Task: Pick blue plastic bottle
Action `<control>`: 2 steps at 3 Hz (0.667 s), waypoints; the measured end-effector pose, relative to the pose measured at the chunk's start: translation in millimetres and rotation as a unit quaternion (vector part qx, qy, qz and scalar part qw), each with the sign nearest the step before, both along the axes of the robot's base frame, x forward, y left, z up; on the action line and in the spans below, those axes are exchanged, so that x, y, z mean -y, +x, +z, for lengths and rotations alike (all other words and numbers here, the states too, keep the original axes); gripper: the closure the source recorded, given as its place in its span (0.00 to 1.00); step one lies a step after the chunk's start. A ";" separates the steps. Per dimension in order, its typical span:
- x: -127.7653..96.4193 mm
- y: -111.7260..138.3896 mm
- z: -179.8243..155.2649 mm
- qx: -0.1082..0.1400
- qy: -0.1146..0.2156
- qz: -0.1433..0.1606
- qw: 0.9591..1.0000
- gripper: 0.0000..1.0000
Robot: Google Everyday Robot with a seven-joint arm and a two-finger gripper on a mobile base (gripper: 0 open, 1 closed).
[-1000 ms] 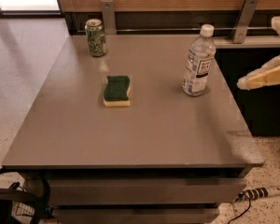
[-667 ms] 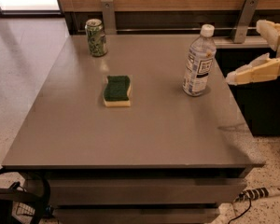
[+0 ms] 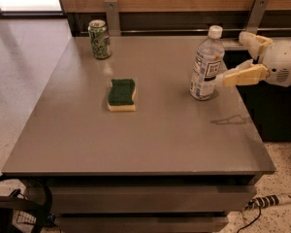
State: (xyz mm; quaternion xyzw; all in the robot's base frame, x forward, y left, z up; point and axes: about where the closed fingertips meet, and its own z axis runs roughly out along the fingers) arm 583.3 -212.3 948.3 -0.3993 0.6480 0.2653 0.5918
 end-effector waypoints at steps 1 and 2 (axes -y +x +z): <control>-8.7 18.0 -15.7 -0.010 0.024 0.013 1.000 0.00; -23.5 32.6 -21.7 -0.021 0.023 0.022 0.999 0.12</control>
Offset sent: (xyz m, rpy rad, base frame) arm 0.0514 0.0419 -0.0262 0.0166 0.0735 0.0595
